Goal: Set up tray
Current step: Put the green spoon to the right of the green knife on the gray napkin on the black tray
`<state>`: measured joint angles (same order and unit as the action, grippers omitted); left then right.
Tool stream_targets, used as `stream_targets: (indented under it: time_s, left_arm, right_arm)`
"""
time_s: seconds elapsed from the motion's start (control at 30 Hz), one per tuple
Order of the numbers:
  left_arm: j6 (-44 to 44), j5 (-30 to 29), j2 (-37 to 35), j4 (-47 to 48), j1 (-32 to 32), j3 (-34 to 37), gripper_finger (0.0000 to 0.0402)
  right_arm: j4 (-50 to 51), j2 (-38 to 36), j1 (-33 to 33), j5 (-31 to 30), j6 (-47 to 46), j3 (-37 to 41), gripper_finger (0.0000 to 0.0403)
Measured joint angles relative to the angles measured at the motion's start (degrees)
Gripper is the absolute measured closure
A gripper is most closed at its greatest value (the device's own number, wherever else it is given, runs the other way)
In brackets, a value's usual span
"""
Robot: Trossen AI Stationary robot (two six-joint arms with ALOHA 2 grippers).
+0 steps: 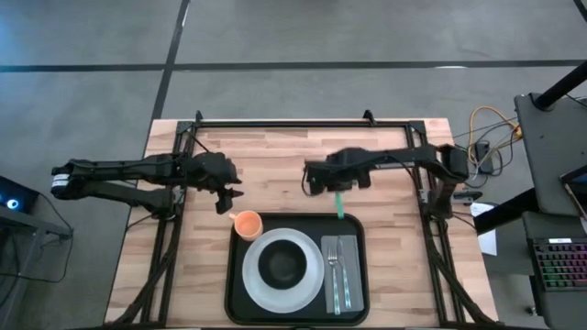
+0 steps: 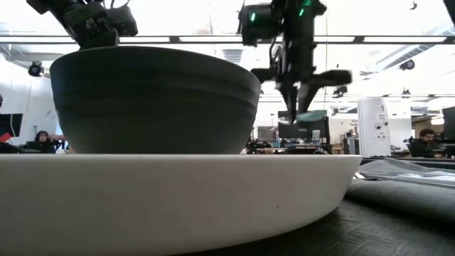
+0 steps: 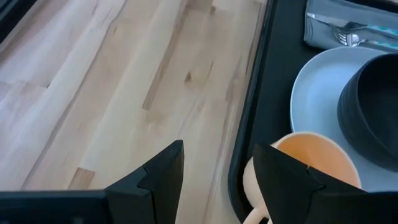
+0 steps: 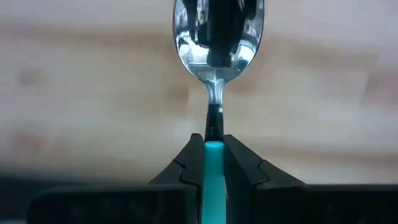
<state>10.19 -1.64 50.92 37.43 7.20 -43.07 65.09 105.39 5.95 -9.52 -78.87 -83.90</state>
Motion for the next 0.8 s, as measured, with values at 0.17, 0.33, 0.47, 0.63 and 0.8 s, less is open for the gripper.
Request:
stream_targets:
  time_s: [0.17,0.33,0.47,0.63,0.8]
  left_arm:
    - [0.4,0.0,0.0,-1.2,0.0,0.0,0.0228]
    - [2.6,0.1,0.0,-2.5,0.0,0.0,0.0228]
    - [2.6,0.1,0.0,-4.3,0.0,0.0,0.0228]
    - [2.6,0.1,0.1,-7.1,0.0,0.0,0.0228]
    - [2.6,0.1,0.6,-9.7,0.0,0.0,0.0228]
  right_arm:
    - [1.8,-2.2,-9.8,0.7,-12.8,0.7,0.0371]
    - [-1.7,-1.3,-22.1,5.2,-26.7,3.2,0.0365]
    - [-5.9,-0.3,-32.2,5.8,-43.8,4.7,0.0366]
    - [-6.3,3.2,-40.8,7.9,-52.3,4.9,0.0366]
    - [-7.9,6.3,-44.3,8.6,-51.7,5.0,0.0366]
